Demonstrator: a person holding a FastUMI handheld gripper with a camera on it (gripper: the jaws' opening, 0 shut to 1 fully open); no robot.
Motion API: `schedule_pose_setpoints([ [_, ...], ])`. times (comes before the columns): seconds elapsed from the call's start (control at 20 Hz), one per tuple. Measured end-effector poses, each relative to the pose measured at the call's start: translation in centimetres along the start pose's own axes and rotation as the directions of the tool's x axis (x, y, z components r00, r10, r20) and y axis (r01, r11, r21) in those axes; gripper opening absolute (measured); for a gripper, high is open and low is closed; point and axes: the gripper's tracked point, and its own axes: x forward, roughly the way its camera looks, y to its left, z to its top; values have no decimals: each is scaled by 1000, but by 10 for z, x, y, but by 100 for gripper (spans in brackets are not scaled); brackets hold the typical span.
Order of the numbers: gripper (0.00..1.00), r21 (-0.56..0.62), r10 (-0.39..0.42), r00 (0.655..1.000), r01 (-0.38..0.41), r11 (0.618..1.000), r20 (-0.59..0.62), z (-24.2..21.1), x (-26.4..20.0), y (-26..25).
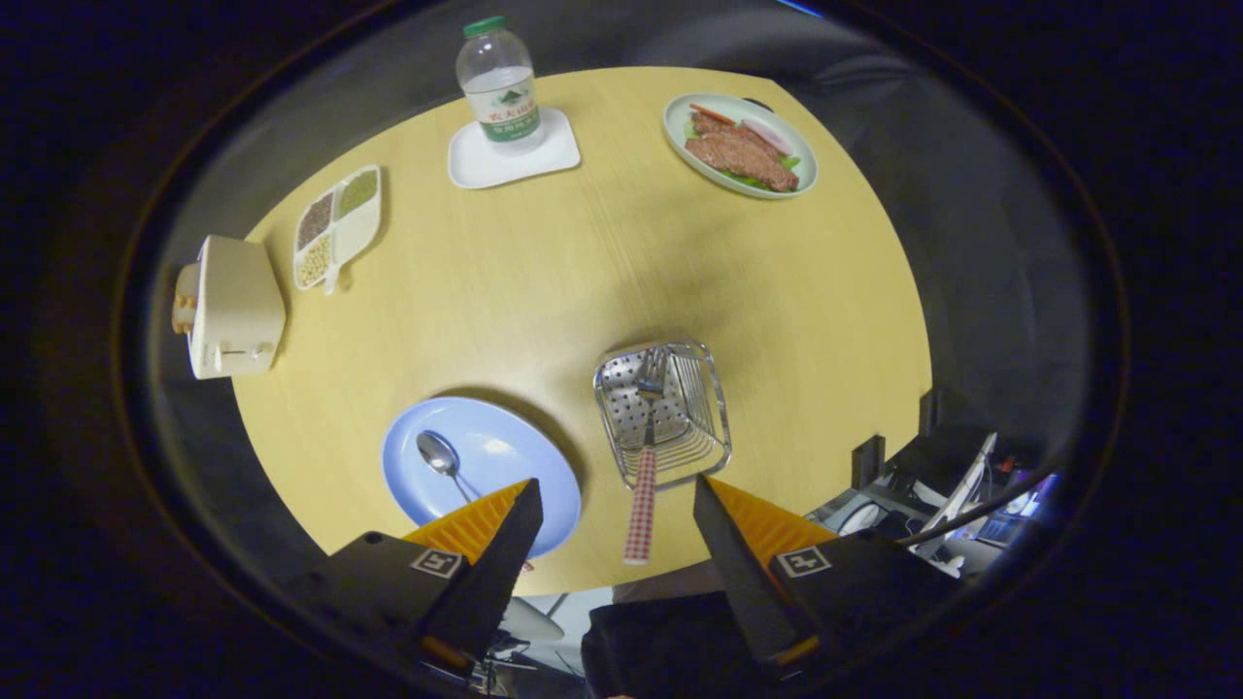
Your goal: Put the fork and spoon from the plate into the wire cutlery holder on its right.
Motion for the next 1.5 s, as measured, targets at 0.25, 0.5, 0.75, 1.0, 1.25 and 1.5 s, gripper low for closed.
schedule_pose_setpoints([
  [0.25,100,-7,60,984,-60,998,170,-16,-30,31],
  [0.5,100,-27,83,931,-78,997,357,-38,-47,50],
  [0.75,100,-68,153,849,-138,988,506,-59,-40,77],
  [1.0,98,-163,229,785,-164,973,576,-83,6,98],
  [1.25,92,-293,319,731,-169,941,603,-96,54,128],
  [1.5,81,-388,368,699,-140,911,613,-104,89,136],
])
